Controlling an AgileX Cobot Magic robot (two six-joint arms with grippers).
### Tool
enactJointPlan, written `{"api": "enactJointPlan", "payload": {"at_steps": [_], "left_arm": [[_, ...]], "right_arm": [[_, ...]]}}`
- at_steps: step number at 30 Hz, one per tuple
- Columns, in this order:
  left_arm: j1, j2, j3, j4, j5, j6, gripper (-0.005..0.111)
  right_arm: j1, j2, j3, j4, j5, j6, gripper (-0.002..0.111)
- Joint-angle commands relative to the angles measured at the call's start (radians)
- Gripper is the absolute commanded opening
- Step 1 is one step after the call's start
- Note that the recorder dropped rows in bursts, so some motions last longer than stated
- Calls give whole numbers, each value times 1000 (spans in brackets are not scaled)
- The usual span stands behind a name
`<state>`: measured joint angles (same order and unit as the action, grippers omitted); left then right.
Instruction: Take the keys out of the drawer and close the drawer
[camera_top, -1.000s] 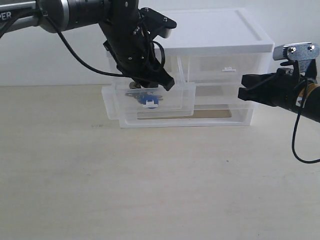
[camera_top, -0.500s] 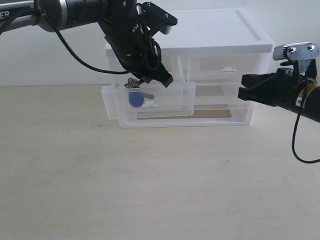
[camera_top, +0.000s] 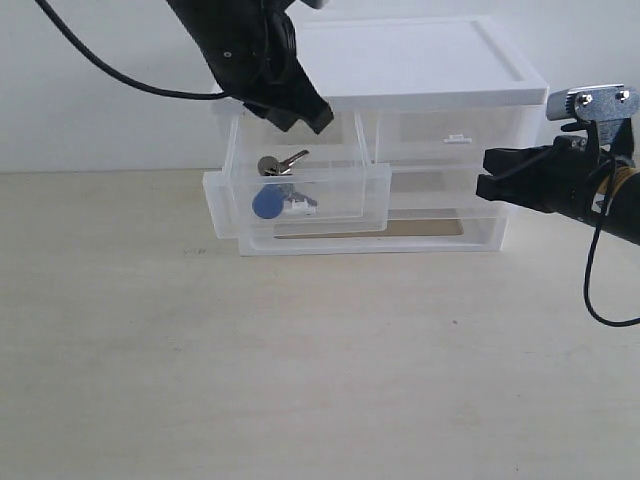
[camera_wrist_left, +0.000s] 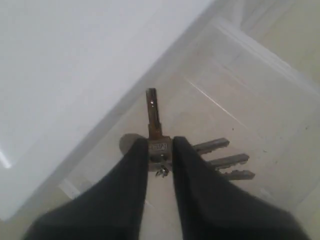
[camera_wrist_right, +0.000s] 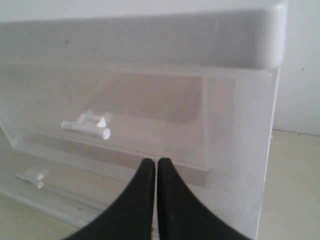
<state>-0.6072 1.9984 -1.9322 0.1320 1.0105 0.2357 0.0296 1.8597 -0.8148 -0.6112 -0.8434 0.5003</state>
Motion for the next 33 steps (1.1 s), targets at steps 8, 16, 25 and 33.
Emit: {"api": "enactJointPlan", "payload": {"at_steps": [8,16,25,33], "left_arm": [[3,109,1,-5,-37,46,59],[5,137,1,26,-88,31,60],[28,139,1,48,-90,-60,47],[39,141,-5,-17,-40,-55,25]], "right_arm": [[3,-1,-5,0,3,-1,0],[3,-1,-5,0,3,-1,0],[3,-1,-5,0,3,-1,0],[3,-1,-5,0,3,-1,0]]}}
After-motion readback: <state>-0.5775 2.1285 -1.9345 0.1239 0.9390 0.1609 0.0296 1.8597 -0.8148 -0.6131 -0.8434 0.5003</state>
